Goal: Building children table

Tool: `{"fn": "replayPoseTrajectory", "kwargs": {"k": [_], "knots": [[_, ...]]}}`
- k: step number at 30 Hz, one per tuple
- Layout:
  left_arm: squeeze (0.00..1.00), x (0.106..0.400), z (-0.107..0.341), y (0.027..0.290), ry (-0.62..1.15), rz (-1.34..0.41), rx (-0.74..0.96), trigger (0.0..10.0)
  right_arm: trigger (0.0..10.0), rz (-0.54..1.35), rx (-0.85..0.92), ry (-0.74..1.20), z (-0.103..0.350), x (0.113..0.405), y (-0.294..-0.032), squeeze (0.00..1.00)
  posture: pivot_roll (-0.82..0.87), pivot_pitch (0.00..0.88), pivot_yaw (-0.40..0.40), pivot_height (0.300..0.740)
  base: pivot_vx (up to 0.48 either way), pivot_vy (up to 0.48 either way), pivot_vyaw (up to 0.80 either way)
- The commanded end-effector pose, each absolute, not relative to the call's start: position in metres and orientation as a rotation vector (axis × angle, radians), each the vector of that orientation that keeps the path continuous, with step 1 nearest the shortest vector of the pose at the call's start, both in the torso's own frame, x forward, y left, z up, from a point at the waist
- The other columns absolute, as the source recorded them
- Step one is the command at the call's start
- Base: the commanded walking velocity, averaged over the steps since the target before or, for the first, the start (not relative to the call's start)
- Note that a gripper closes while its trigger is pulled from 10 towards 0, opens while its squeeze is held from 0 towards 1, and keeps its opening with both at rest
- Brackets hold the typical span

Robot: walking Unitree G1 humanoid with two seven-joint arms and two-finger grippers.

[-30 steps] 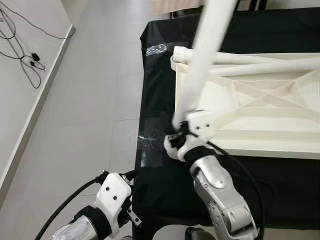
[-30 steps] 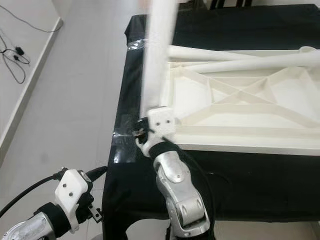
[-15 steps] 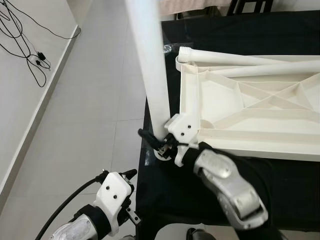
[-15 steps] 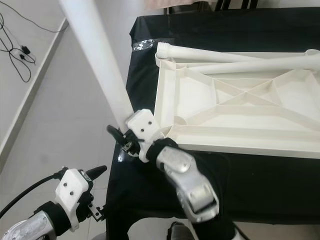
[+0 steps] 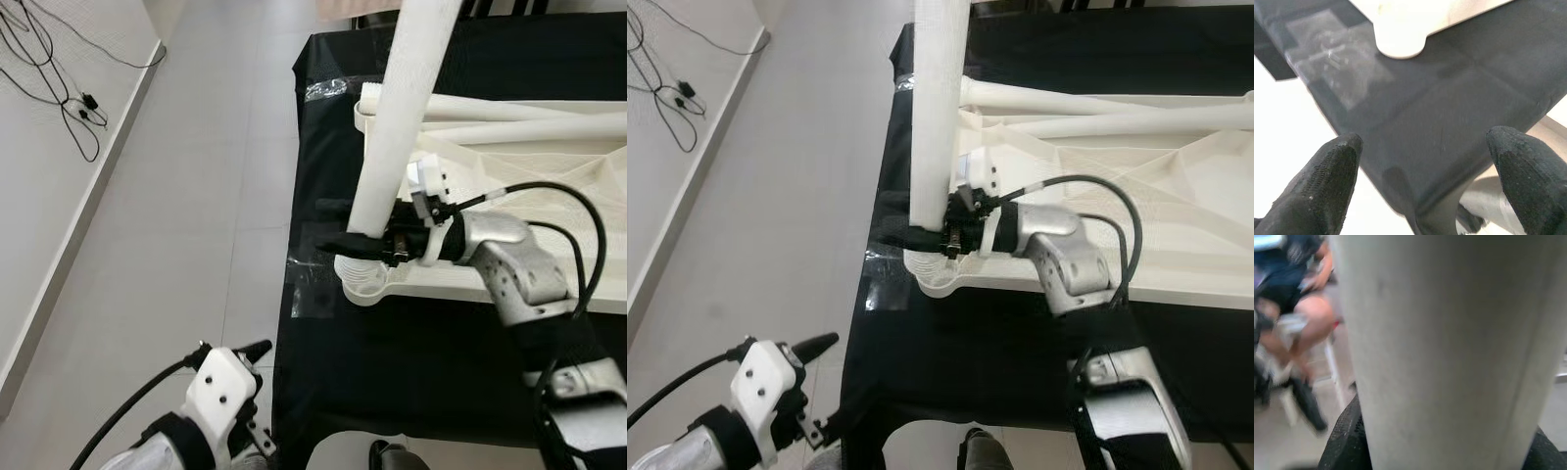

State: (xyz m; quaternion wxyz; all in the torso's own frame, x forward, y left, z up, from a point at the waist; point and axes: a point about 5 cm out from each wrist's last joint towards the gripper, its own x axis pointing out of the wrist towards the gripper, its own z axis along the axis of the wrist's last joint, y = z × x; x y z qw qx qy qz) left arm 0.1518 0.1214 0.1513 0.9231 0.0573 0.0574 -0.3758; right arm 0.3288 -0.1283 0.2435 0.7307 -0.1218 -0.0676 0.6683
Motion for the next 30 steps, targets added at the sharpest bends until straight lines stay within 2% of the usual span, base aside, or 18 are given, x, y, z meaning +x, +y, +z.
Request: {"fn": "replayPoseTrajectory", "kwargs": {"k": [1,5,10,30], "knots": [[0.00,0.149,0.151,0.124,0.138,-0.776,0.129,10.0,10.0,1.537,-0.330,-0.132,0.238,0.328,-0.123,0.00,0.10,0.276,0.093,0.740,0.000,0.000,0.00],[0.00,0.142,0.152,0.125,0.156,-0.791,0.116,10.0,10.0,1.638,-0.346,-0.111,0.233,0.330,-0.114,0.00,0.12,0.295,0.101,0.740,0.000,0.000,0.00],[0.00,0.135,0.154,0.124,0.168,-0.803,0.097,10.0,10.0,1.713,-0.354,-0.077,0.231,0.332,-0.117,0.00,0.13,0.312,0.102,0.740,0.000,0.000,0.00],[0.00,0.120,0.161,0.125,0.186,-0.808,0.091,10.0,10.0,1.672,-0.394,-0.009,0.238,0.346,-0.147,0.00,0.16,0.345,0.114,0.740,0.000,0.000,0.00]]}}
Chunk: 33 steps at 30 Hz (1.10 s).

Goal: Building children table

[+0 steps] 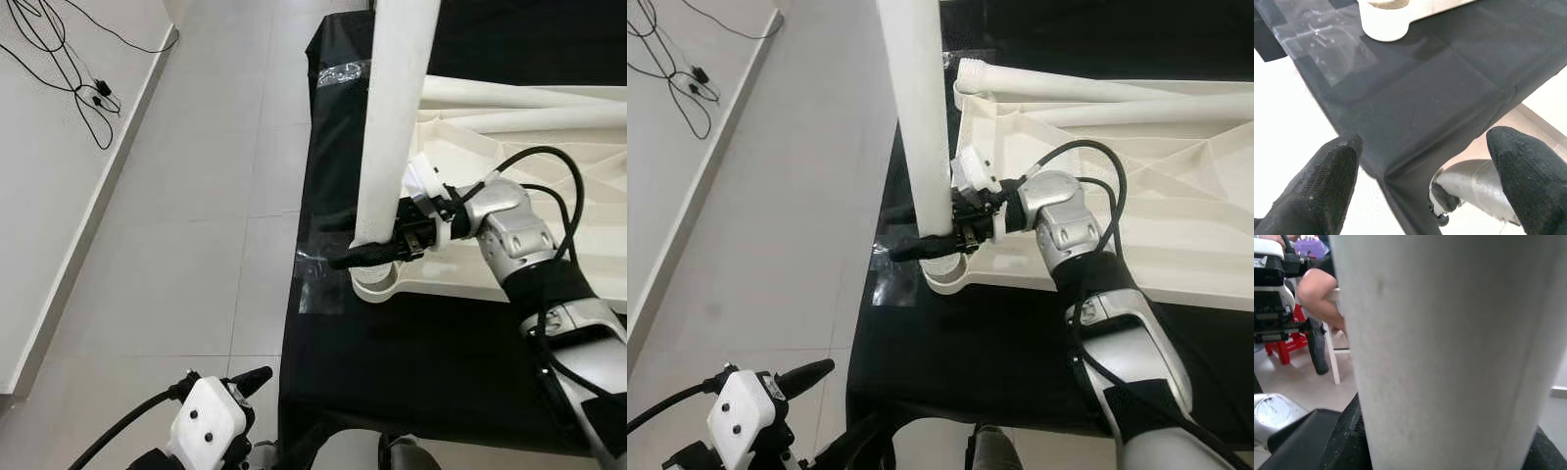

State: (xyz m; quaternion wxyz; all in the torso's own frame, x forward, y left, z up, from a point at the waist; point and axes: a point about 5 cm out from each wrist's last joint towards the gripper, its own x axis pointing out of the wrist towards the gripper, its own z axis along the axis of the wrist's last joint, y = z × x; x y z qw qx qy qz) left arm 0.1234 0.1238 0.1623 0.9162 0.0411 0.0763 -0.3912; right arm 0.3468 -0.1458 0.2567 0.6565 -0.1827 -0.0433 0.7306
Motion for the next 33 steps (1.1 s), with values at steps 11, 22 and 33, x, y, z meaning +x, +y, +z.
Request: {"fn": "replayPoseTrajectory", "kwargs": {"k": [11,22,33], "knots": [[0.00,0.120,0.162,0.126,0.189,-0.804,0.089,10.0,10.0,1.756,-0.423,0.027,0.229,0.335,-0.141,0.00,0.16,0.347,0.113,0.740,0.000,0.000,0.00],[0.00,0.123,0.162,0.126,0.183,-0.802,0.092,10.0,10.0,1.853,-0.440,0.065,0.222,0.324,-0.131,0.00,0.15,0.342,0.109,0.740,0.000,0.000,0.00],[0.00,0.124,0.161,0.125,0.180,-0.800,0.087,10.0,10.0,1.815,-0.361,0.021,0.223,0.335,-0.125,0.00,0.14,0.342,0.101,0.740,0.000,0.000,0.00]]}}
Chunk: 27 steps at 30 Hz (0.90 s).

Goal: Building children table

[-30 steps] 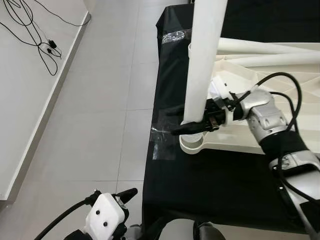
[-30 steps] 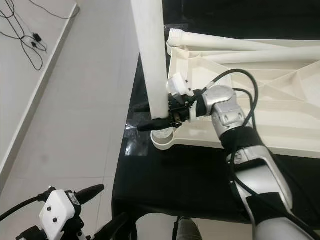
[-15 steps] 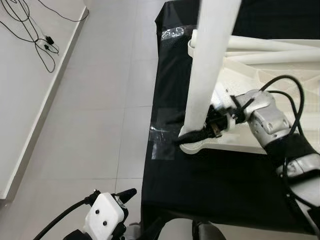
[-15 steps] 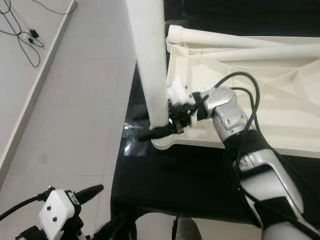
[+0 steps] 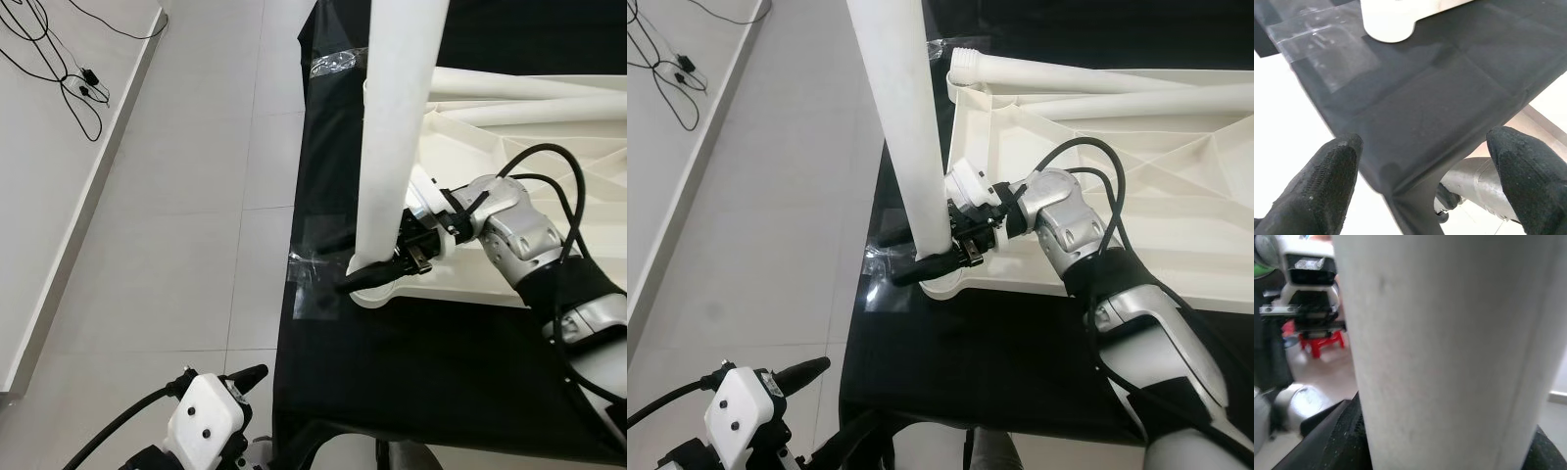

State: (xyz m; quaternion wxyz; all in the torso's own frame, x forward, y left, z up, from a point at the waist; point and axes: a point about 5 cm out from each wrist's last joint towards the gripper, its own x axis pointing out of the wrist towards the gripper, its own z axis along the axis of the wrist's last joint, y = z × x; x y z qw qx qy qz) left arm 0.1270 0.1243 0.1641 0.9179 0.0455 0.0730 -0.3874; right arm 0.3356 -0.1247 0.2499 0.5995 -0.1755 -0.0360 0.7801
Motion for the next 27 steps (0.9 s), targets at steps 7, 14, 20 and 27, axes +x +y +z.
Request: {"fn": "replayPoseTrajectory", "kwargs": {"k": [7,14,20,27], "knots": [[0.00,0.127,0.160,0.122,0.175,-0.797,0.081,10.0,10.0,1.635,-0.346,-0.039,0.209,0.332,-0.128,0.00,0.11,0.337,0.084,0.740,0.000,0.000,0.00],[0.00,0.130,0.158,0.121,0.170,-0.800,0.076,10.0,10.0,1.487,-0.371,0.015,0.200,0.322,-0.134,0.00,0.09,0.327,0.072,0.740,0.000,0.000,0.00],[0.00,0.133,0.156,0.120,0.163,-0.798,0.073,10.0,10.0,1.209,-0.305,0.087,0.192,0.315,-0.138,0.00,0.06,0.316,0.053,0.740,0.000,0.000,0.00],[0.00,0.141,0.152,0.121,0.148,-0.783,0.082,10.0,10.0,0.359,-0.015,0.044,0.166,0.251,-0.117,0.00,0.04,0.278,0.056,0.740,0.000,0.000,0.00]]}}
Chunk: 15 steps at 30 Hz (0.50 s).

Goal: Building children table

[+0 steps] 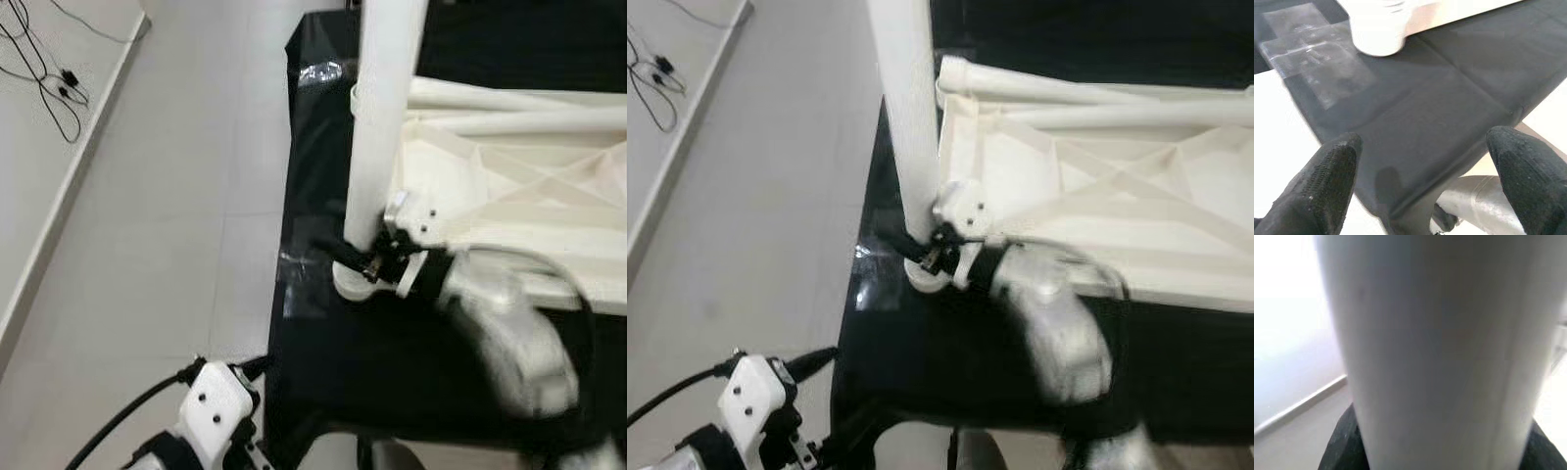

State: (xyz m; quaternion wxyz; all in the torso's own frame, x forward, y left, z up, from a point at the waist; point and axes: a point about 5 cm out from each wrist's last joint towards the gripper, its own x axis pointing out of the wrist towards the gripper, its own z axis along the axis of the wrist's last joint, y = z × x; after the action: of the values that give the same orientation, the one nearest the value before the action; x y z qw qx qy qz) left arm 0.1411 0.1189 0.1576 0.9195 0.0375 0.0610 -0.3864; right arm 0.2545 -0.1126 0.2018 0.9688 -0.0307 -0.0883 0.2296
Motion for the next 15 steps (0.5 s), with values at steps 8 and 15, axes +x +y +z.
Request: {"fn": "replayPoseTrajectory", "kwargs": {"k": [8,15], "knots": [[0.00,0.152,0.149,0.124,0.138,-0.789,0.119,10.0,10.0,0.272,0.041,-0.013,0.166,0.250,-0.101,0.00,0.04,0.225,0.074,0.740,0.000,0.000,0.00],[0.00,0.166,0.148,0.132,0.114,-0.758,0.168,10.0,10.0,0.197,0.069,-0.008,0.170,0.256,-0.091,0.00,0.05,0.177,0.071,0.740,0.000,0.000,0.00]]}}
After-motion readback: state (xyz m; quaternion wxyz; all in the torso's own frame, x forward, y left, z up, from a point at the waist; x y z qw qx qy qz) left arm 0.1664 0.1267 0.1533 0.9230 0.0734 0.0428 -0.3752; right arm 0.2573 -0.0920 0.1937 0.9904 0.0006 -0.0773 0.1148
